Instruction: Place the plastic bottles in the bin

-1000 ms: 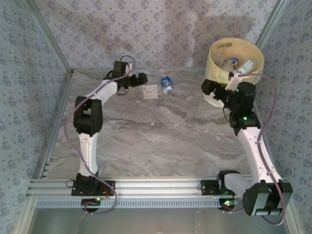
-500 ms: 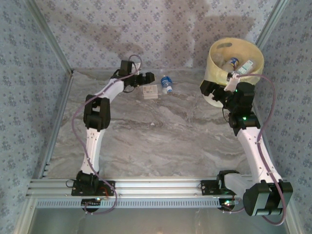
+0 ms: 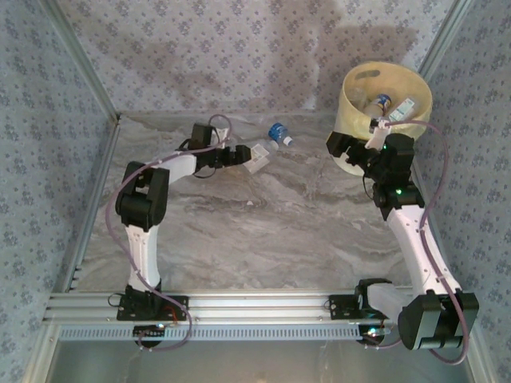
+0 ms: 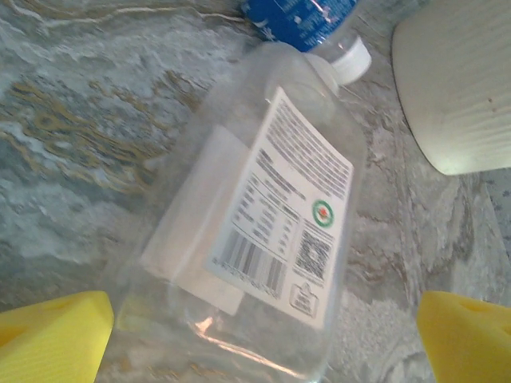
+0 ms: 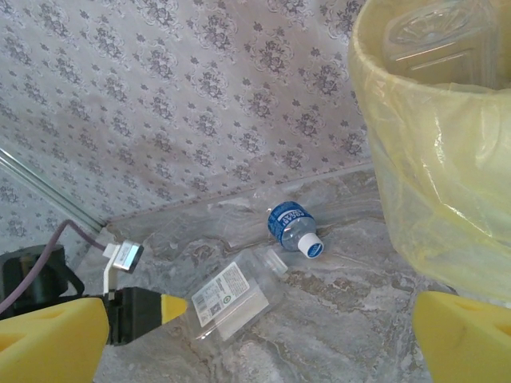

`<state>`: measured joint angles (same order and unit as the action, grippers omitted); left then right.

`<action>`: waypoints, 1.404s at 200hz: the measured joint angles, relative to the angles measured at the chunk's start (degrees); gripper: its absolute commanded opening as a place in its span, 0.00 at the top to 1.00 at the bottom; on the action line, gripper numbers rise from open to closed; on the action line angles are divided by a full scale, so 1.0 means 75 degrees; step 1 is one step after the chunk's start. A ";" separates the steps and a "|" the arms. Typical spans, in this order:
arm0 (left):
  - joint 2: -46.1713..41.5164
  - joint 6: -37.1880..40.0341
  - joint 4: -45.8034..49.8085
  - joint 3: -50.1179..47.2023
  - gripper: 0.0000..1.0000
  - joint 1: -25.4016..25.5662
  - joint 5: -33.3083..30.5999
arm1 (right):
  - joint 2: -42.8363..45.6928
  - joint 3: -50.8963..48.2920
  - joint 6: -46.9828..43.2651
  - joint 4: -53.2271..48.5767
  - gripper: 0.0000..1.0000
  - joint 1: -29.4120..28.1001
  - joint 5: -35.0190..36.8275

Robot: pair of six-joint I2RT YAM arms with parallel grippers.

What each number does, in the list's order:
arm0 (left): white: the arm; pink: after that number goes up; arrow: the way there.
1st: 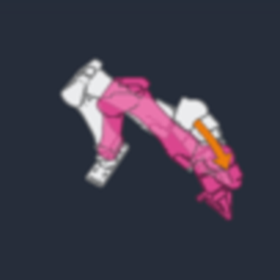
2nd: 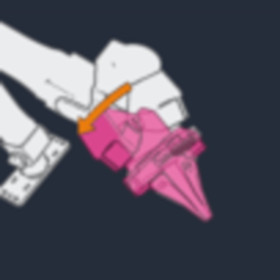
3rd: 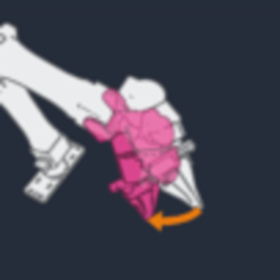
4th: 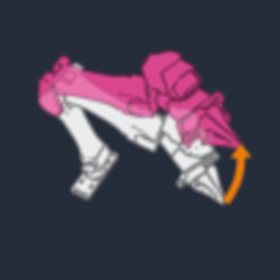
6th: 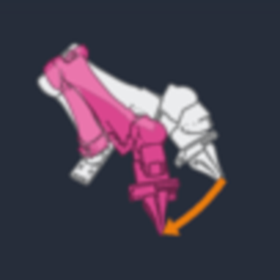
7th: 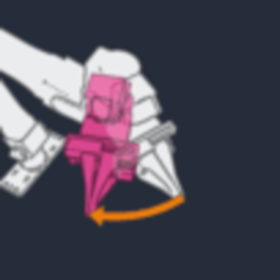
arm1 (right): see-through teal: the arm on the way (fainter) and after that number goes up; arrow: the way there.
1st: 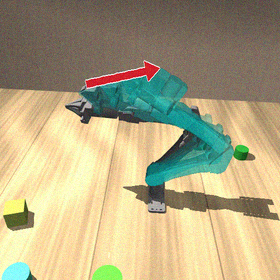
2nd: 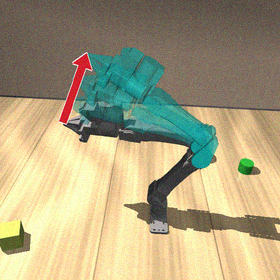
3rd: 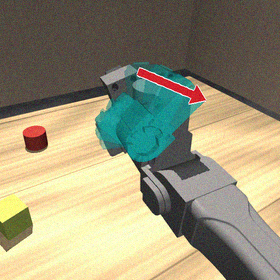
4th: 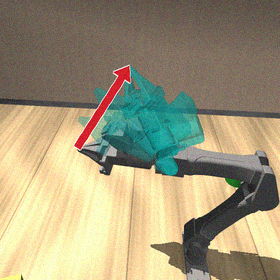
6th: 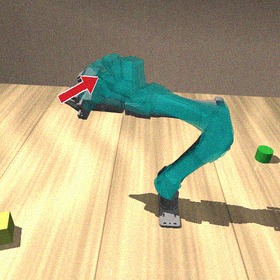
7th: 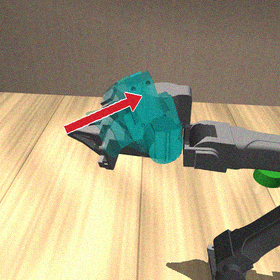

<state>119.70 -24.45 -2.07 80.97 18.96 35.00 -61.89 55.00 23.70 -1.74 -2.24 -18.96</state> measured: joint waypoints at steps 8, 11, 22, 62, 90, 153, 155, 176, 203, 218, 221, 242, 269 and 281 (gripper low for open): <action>-0.0163 0.0087 0.0085 -0.0096 0.02 0.0105 -0.0204 | -0.0003 0.0000 -0.0003 0.0000 0.00 -0.0006 0.0009; -0.0213 0.0111 0.0125 -0.0117 0.02 0.0154 -0.0289 | -0.0003 -0.0003 -0.0003 0.0000 0.00 -0.0009 0.0012; -0.0405 0.0347 0.0353 -0.0114 0.02 0.0388 -0.0831 | -0.0003 0.0000 -0.0017 0.0000 0.00 -0.0017 0.0017; -0.0405 0.1411 0.2162 0.1008 0.02 0.1559 -0.3698 | -0.0003 -0.0003 -0.0020 0.0000 0.00 -0.0038 0.0108; 0.0038 0.1955 0.2876 0.1990 0.02 0.2122 -0.5068 | -0.0003 -0.0003 -0.0023 -0.0003 0.00 -0.0047 0.0172; 0.0490 0.2570 0.3969 0.2559 0.02 0.2014 -0.6306 | 0.0166 -0.0076 -0.0146 -0.0207 0.00 -0.0058 0.0361; 0.0504 0.2594 0.3993 0.2594 0.02 0.2014 -0.6315 | 0.0169 -0.0079 -0.0149 -0.0207 0.00 -0.0058 0.0367; 0.0793 0.2777 0.4398 0.3261 0.02 0.2005 -0.6312 | 0.0192 -0.0085 -0.0184 -0.0262 0.00 -0.0058 0.0423; 0.1437 0.2920 0.5007 0.4424 0.02 0.1973 -0.6120 | 0.0198 -0.0096 -0.0224 -0.0326 0.00 -0.0058 0.0490; 0.1649 0.2993 0.5260 0.4707 0.02 0.1970 -0.6021 | 0.0198 -0.0102 -0.0227 -0.0379 0.00 -0.0058 0.0516; 0.1687 0.3002 0.5310 0.4753 0.02 0.1970 -0.6009 | 0.0198 -0.0102 -0.0227 -0.0385 0.00 -0.0058 0.0530; 0.1947 0.3107 0.5689 0.5257 0.02 0.1955 -0.5928 | 0.0198 -0.0102 -0.0227 -0.0399 0.00 -0.0058 0.0565; 0.2468 0.3258 0.6158 0.6172 0.02 0.1932 -0.5922 | 0.0198 -0.0102 -0.0230 -0.0423 0.00 -0.0058 0.0618; 0.2702 0.3293 0.6321 0.6563 0.02 0.1920 -0.5861 | 0.0198 -0.0102 -0.0227 -0.0431 0.00 -0.0058 0.0621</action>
<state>139.96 0.25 45.34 130.19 33.36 -8.95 -60.40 54.24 22.00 -4.97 -2.68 -14.31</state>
